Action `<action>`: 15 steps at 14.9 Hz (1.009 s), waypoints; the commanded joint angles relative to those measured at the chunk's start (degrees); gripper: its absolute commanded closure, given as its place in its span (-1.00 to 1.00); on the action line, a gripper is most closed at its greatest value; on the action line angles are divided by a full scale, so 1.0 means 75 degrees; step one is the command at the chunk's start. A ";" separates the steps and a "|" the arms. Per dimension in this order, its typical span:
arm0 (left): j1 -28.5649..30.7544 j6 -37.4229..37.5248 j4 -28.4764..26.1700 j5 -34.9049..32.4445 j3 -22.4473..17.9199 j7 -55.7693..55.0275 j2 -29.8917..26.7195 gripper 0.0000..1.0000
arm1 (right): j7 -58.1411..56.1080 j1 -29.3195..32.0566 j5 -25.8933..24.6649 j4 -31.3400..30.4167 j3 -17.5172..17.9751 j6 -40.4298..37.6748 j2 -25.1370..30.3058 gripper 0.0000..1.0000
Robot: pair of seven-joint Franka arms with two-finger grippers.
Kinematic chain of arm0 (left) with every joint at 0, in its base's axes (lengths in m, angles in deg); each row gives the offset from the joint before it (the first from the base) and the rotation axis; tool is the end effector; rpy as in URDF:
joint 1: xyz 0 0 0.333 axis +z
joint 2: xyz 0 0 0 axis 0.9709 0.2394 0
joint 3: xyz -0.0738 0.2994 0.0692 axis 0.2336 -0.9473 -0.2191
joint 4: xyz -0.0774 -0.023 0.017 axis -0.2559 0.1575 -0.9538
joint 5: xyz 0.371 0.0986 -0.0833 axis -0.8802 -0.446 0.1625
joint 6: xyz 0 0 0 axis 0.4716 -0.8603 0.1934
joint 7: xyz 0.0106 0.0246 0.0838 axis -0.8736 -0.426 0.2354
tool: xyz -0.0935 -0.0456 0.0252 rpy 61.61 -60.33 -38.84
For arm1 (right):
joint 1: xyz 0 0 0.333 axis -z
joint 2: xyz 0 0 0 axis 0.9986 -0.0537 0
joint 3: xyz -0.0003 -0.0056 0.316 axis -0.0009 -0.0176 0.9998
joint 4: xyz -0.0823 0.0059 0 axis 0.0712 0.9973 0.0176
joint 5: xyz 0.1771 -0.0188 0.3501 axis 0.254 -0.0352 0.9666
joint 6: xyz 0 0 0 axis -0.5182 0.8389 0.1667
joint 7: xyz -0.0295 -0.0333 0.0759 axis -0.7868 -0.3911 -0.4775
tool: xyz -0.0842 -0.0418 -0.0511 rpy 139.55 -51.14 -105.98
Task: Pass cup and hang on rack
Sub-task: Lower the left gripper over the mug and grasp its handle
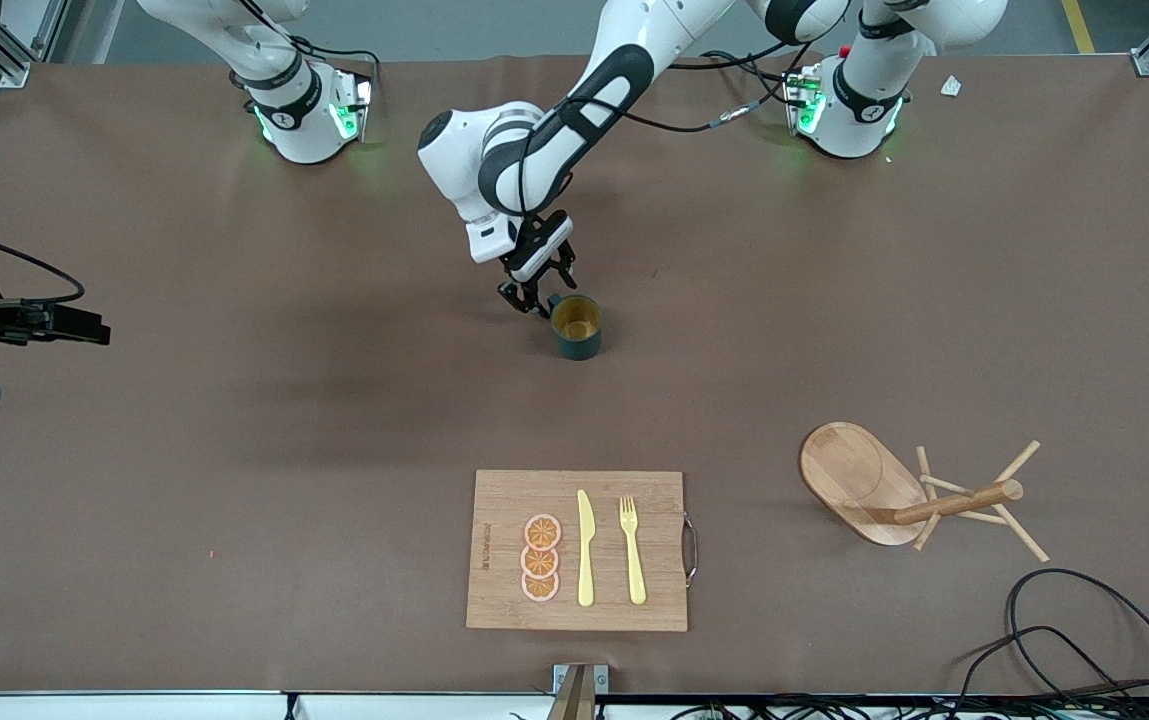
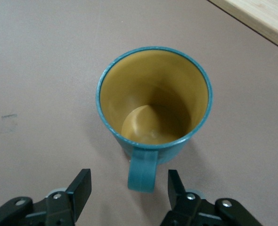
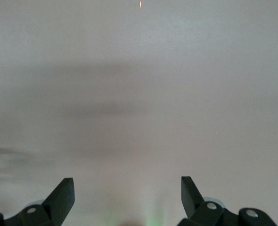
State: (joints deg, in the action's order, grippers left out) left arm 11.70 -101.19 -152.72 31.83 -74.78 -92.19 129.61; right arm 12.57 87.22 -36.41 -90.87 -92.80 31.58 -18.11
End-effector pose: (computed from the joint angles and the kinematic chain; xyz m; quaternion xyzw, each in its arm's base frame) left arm 0.3200 -0.6400 0.1839 -0.8720 -0.4006 -0.2502 0.1284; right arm 0.6224 -0.0383 0.5494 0.9946 0.0004 -0.1041 0.0007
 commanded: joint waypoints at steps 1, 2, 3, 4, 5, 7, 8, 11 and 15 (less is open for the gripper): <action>-0.0102 0.0126 0.0239 -0.0137 -0.0126 0.0074 0.0180 -0.24 | -0.0065 -0.0086 -0.0004 -0.0357 0.0051 0.0220 0.0345 -1.00; -0.0102 0.0126 0.0239 -0.0125 -0.0126 0.0074 0.0180 -0.11 | 0.0005 -0.0144 -0.0004 -0.0358 0.0039 0.0221 0.0393 -1.00; -0.0102 0.0126 0.0239 -0.0125 -0.0126 0.0074 0.0180 -0.01 | 0.0041 -0.0180 -0.0016 -0.0323 0.0039 0.0210 0.0393 -1.00; -0.0102 0.0126 0.0239 -0.0125 -0.0126 0.0074 0.0180 0.05 | 0.0052 -0.0157 -0.0004 -0.0288 0.0039 0.0210 0.0370 -1.00; -0.0102 0.0115 0.0239 -0.0125 -0.0126 0.0085 0.0180 0.14 | 0.0041 -0.0145 0.0008 -0.0276 0.0028 0.0233 0.0346 -1.00; -0.0102 0.0115 0.0251 -0.0125 -0.0126 0.0097 0.0168 0.46 | 0.0041 -0.0169 0.0054 -0.0287 0.0028 0.0315 0.0346 -1.00; -0.0091 0.0115 0.0251 -0.0125 -0.0126 0.0132 0.0157 0.64 | 0.0029 -0.0157 0.0066 -0.0357 0.0051 0.0443 0.0381 -1.00; -0.0091 0.0126 0.0251 -0.0125 -0.0126 0.0295 0.0087 0.98 | 0.0029 -0.0168 0.0043 -0.1058 0.0051 0.0619 0.1023 -1.00; 0.0131 0.0349 0.0251 -0.0009 -0.0056 0.0891 -0.0381 1.00 | -0.0006 -0.0157 0.0020 -0.1797 0.0039 0.0573 0.1996 -1.00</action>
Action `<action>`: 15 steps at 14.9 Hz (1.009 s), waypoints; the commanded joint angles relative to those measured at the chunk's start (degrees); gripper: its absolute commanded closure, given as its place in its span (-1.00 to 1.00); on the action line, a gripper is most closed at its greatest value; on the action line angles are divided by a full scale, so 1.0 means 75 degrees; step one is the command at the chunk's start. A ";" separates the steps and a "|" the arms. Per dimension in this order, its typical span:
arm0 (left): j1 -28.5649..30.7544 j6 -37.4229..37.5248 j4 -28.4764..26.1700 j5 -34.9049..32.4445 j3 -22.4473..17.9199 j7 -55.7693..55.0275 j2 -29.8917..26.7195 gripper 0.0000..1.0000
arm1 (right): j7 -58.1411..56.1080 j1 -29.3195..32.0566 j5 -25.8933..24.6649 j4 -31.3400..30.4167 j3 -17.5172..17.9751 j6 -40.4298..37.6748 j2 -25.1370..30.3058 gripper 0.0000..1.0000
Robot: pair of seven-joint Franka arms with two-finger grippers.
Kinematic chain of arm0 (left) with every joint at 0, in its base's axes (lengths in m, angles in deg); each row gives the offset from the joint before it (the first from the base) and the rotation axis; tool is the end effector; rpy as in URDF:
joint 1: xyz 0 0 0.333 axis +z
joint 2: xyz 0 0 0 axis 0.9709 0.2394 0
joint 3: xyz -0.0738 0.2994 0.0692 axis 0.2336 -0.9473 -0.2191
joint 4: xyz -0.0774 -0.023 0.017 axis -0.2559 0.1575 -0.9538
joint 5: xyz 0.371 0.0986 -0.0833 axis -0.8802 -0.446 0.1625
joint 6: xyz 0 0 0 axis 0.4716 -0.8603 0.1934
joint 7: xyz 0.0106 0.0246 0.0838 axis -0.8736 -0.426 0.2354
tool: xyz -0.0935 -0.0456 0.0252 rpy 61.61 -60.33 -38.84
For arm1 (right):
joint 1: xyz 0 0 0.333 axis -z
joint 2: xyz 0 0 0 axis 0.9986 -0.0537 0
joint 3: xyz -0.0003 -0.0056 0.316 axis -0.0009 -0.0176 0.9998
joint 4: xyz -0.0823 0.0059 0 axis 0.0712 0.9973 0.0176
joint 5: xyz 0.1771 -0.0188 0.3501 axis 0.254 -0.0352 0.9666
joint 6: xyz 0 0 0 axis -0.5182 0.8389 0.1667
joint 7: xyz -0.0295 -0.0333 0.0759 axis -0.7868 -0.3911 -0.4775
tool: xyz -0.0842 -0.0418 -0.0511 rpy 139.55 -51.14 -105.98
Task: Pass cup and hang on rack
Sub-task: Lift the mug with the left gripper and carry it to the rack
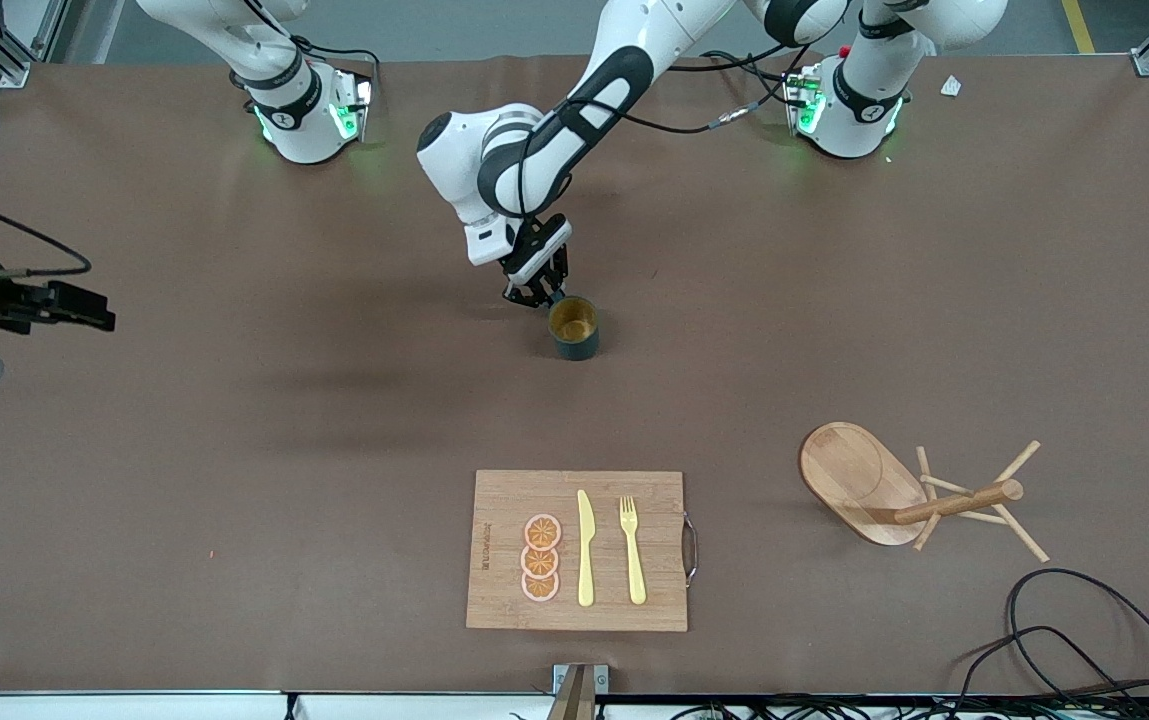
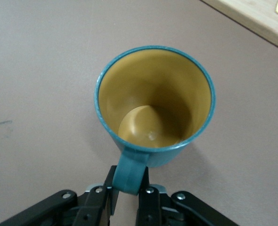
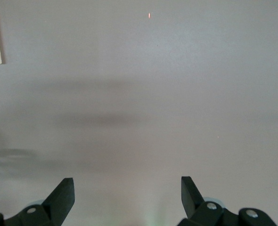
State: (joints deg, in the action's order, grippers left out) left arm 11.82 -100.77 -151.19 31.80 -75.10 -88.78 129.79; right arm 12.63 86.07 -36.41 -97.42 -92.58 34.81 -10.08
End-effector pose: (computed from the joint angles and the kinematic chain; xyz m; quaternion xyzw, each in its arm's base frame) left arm 0.3273 -0.6430 0.1926 -0.8810 -0.3811 -0.2491 0.1288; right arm 0.5907 -0.0249 0.5862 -0.9979 -0.0114 0.0630 0.0006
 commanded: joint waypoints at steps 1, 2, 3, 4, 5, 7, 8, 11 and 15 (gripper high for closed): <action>0.0267 0.0408 0.0047 0.0054 -0.0013 0.0707 -0.0627 1.00 | -0.0037 0.0009 0.0007 -0.1158 0.0010 0.0154 0.1195 -1.00; 0.0454 0.0456 0.0047 0.0264 -0.0002 0.0988 -0.0896 1.00 | -0.0037 -0.0003 -0.0004 -0.1404 0.0010 0.0154 0.1430 -1.00; 0.0711 0.0468 0.0047 0.0591 -0.0013 0.1373 -0.1259 1.00 | -0.0025 0.0009 -0.0004 -0.1638 0.0010 0.0189 0.1641 -1.00; 0.0946 0.0468 0.0036 0.0849 -0.0013 0.1656 -0.1633 0.99 | -0.0025 -0.0003 -0.0004 -0.1722 0.0021 0.0201 0.1725 -1.00; 0.1273 0.0468 0.0024 0.1154 -0.0025 0.1902 -0.2078 0.99 | -0.0025 -0.0026 -0.0004 -0.1711 0.0033 0.0178 0.1749 -1.00; 0.1860 0.0468 0.0024 0.1856 -0.0013 0.2452 -0.2701 0.99 | -0.0025 -0.0015 0.0019 -0.1676 0.0021 0.0154 0.1795 -1.00; 0.2187 0.0468 0.0024 0.2219 -0.0013 0.2769 -0.2959 1.00 | -0.0060 -0.0003 0.0042 -0.1664 0.0010 0.0166 0.1796 -1.00; 0.3230 0.0468 0.0000 0.3426 -0.0025 0.3952 -0.3686 1.00 | -0.0072 -0.0014 0.0042 -0.1524 0.0021 0.0236 0.1784 -1.00; 0.4987 0.0468 -0.0011 0.5324 -0.0013 0.5195 -0.4039 1.00 | -0.0072 0.0009 0.0043 -0.1523 0.0021 -0.0032 0.1819 -1.00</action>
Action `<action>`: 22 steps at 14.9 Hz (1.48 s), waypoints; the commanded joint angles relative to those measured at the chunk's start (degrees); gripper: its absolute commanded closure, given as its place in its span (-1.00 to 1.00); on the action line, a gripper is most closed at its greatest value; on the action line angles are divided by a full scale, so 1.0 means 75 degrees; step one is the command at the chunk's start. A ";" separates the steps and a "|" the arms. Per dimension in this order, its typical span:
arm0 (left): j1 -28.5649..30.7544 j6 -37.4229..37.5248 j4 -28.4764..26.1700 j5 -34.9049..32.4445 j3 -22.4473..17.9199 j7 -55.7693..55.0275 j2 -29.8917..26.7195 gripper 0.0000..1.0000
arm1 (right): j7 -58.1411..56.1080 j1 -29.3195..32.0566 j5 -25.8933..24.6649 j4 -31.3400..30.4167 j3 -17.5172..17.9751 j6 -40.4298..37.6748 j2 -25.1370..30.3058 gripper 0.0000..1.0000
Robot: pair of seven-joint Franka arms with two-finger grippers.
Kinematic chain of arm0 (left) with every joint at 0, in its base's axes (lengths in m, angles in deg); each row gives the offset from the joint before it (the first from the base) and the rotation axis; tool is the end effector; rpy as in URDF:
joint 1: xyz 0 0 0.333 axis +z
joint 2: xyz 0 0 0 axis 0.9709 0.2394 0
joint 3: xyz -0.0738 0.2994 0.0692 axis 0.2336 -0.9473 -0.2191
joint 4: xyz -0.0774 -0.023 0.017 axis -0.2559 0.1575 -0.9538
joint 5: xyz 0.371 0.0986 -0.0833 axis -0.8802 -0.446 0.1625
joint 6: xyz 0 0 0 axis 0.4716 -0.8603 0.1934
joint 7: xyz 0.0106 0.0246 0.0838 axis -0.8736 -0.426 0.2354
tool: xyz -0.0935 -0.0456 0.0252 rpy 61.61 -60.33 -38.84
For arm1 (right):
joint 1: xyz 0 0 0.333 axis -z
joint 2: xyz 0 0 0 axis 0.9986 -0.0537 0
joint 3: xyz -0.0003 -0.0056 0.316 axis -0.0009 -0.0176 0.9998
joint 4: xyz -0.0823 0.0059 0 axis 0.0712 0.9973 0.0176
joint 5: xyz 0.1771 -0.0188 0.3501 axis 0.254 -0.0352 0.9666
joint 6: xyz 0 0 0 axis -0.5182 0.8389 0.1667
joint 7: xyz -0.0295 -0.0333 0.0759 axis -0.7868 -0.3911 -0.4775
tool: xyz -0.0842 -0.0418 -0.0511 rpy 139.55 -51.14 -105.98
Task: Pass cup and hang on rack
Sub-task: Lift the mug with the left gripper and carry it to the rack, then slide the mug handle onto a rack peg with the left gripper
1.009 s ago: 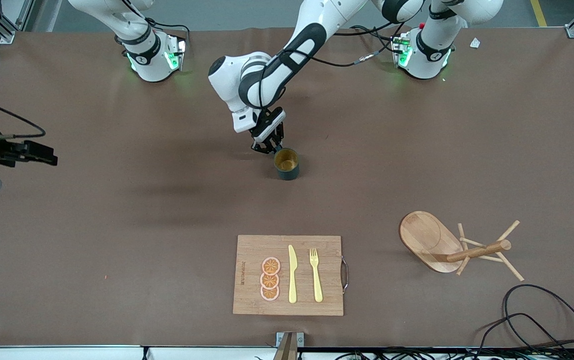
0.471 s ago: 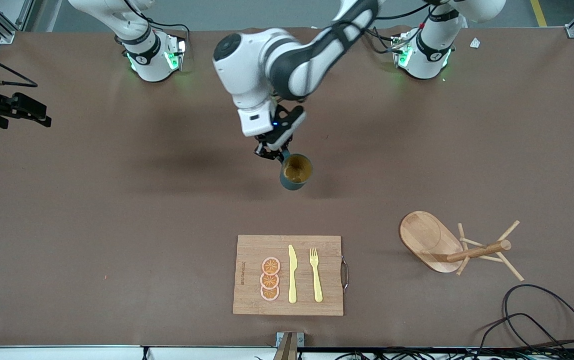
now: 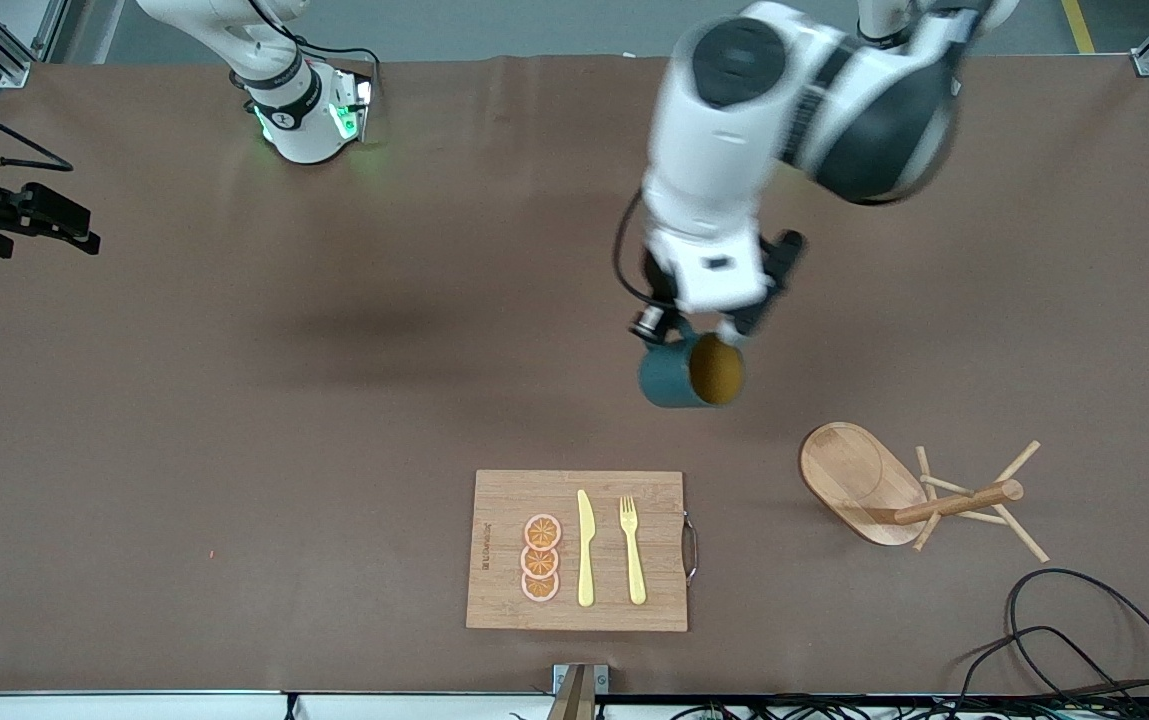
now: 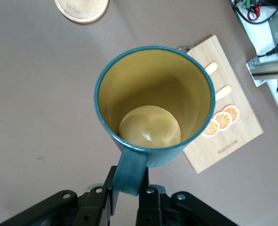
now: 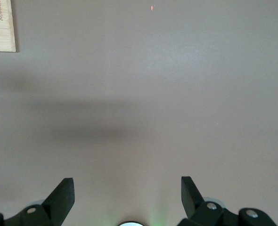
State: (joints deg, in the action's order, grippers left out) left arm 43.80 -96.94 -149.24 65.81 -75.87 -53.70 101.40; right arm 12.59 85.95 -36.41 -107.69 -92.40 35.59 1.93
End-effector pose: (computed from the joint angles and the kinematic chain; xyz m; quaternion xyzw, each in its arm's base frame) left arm 0.5744 -0.3894 0.5509 0.8726 0.4833 0.0087 0.0695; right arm 0.5285 -0.0230 0.6218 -0.9990 -0.0144 0.0409 0.0056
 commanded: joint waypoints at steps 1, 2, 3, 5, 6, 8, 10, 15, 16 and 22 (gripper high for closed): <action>0.1145 -0.0043 -0.0271 0.1246 0.0089 0.0834 -0.0255 1.00 | -0.0067 0.0036 0.0054 -0.0108 -0.0026 -0.0312 0.0334 -1.00; 0.1521 -0.0043 -0.0271 0.1715 0.0089 0.1069 -0.0255 1.00 | -0.0078 0.0048 0.0043 -0.0108 -0.0049 -0.0360 0.0451 -1.00; 0.1849 -0.0043 -0.0271 0.2160 0.0089 0.1303 -0.0243 1.00 | -0.0090 0.0036 0.0042 -0.0108 -0.0061 -0.0372 0.0475 -1.00; 0.2424 0.0132 -0.0318 0.2842 0.0101 0.1784 -0.0220 1.00 | -0.0090 0.0025 0.0019 -0.0096 -0.0049 -0.0349 0.0534 -1.00; 0.2717 0.0214 -0.0307 0.3146 0.0101 0.1925 -0.0150 1.00 | -0.0090 0.0013 0.0019 -0.0073 -0.0026 -0.0348 0.0534 -1.00; 0.3244 0.0227 -0.0306 0.3825 0.0101 0.2206 0.0049 1.00 | -0.0090 -0.0022 0.0031 -0.0073 0.0009 -0.0360 0.0522 -1.00; 0.3702 0.0238 -0.0306 0.4575 0.0101 0.2709 0.0283 1.00 | -0.0090 -0.0022 0.0031 -0.0073 0.0009 -0.0372 0.0511 -1.00; 0.4418 0.0426 -0.0330 0.6030 0.0101 0.3321 0.0928 1.00 | -0.0090 0.0025 0.0031 -0.0084 0.0056 -0.0372 0.0499 -1.00; 0.4454 0.0426 -0.0330 0.6218 0.0101 0.3309 0.1022 1.00 | -0.0090 0.0013 0.0031 -0.0084 0.0068 -0.0360 0.0487 -1.00; 0.4722 0.0964 -0.0318 0.6419 0.0101 0.3496 0.1420 1.00 | -0.0055 0.0083 0.0007 0.0466 0.0173 -0.0372 0.0276 -1.00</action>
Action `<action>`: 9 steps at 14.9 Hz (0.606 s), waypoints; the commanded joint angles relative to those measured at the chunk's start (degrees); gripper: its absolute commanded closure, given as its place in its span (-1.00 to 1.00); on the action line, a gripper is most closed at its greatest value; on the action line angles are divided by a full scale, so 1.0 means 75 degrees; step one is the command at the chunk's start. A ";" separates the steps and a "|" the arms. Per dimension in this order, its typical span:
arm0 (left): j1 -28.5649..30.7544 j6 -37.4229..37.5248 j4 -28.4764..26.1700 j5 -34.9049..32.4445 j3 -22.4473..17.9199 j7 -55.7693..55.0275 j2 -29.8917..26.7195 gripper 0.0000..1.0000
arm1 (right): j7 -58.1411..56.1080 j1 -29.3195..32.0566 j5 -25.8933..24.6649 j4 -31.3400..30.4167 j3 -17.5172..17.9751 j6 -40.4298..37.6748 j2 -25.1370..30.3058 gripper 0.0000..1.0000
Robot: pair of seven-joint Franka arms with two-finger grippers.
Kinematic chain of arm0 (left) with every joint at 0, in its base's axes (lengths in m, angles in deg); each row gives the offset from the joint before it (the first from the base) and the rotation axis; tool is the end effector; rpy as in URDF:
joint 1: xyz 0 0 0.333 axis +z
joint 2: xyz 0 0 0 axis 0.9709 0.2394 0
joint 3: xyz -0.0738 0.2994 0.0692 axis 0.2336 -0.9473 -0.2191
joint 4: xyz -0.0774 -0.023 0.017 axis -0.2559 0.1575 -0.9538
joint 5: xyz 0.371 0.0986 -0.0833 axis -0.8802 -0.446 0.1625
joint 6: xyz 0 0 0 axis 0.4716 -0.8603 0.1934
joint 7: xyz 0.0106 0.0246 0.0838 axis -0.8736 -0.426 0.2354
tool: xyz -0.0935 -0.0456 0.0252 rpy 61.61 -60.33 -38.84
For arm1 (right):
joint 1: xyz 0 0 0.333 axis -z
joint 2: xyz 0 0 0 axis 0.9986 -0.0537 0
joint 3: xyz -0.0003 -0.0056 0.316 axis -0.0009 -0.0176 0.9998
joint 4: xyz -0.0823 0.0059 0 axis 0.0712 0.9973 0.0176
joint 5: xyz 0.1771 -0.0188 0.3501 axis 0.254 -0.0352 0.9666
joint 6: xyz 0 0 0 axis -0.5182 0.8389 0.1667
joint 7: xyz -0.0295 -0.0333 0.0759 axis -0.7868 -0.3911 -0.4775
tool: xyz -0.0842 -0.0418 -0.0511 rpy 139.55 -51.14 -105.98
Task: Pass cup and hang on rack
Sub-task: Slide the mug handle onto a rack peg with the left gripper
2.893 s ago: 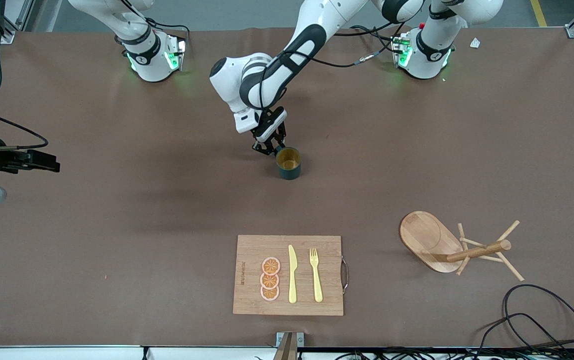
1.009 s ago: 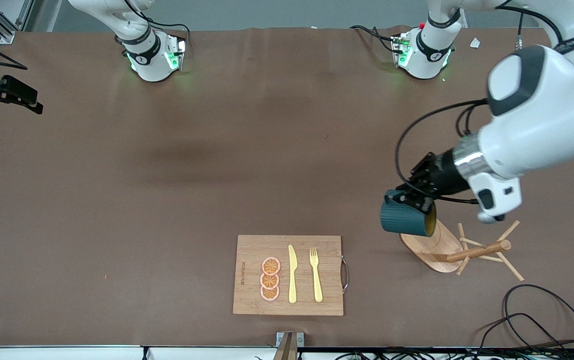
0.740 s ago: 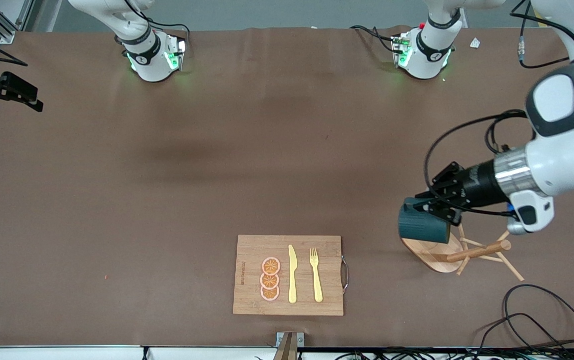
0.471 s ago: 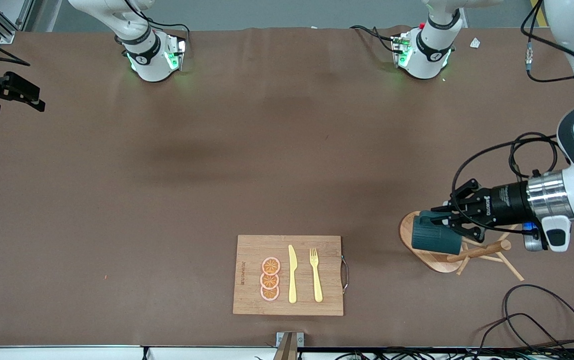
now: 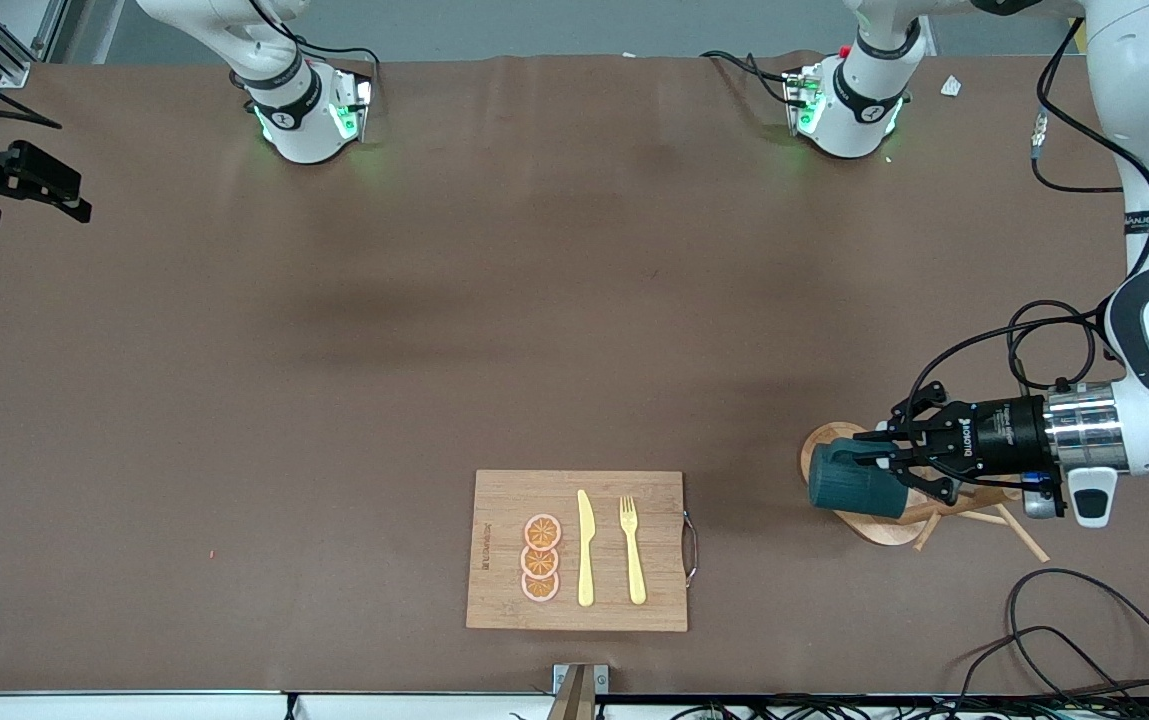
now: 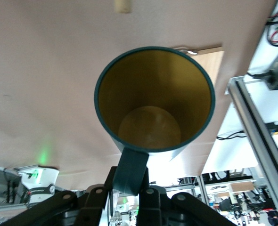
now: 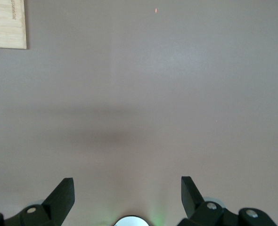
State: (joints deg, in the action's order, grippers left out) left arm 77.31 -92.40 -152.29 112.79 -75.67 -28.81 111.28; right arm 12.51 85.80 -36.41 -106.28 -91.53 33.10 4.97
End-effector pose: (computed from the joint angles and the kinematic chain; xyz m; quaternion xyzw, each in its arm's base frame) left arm 0.7132 -0.0781 0.4307 0.7103 0.5629 -0.2968 0.3008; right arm 0.5080 -0.0136 0.6571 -0.9994 -0.0242 0.0239 0.0052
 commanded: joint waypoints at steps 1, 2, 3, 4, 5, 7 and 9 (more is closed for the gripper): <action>0.0395 0.0500 0.0100 0.0190 0.0086 0.0341 0.0161 1.00 | -0.0056 0.0137 0.0042 0.0302 0.0057 -0.0052 -0.0164 -1.00; 0.0419 0.0559 0.0088 0.0271 0.0086 0.0528 0.0185 1.00 | -0.0045 0.0172 0.0066 0.0325 0.0057 -0.0052 -0.0188 -1.00; 0.0454 0.0560 0.0088 0.0284 0.0086 0.0576 0.0243 1.00 | -0.0045 0.0184 0.0078 0.0360 0.0057 -0.0087 -0.0199 -1.00; 0.0478 0.0560 0.0088 0.0295 0.0086 0.0588 0.0256 1.00 | -0.0045 0.0231 0.0078 0.0395 0.0057 -0.0157 -0.0257 -1.00; 0.0490 0.0560 0.0088 0.0295 0.0074 0.0588 0.0267 1.00 | -0.0045 0.0255 0.0089 0.0477 0.0045 -0.0181 -0.0316 -1.00; 0.0630 0.0618 0.0088 0.0307 0.0086 0.0612 0.0267 1.00 | -0.0045 0.0290 0.0125 0.0617 0.0045 -0.0274 -0.0422 -1.00; 0.0747 0.0828 0.0088 0.0307 0.0086 0.0728 0.0326 1.00 | -0.0056 0.0302 0.0125 0.0689 0.0057 -0.0310 -0.0457 -1.00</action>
State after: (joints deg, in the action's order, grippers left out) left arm 81.43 -88.34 -152.29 113.94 -75.59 -24.63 113.26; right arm 12.52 86.80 -36.38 -103.25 -91.78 32.17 2.64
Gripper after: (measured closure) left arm 0.793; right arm 0.000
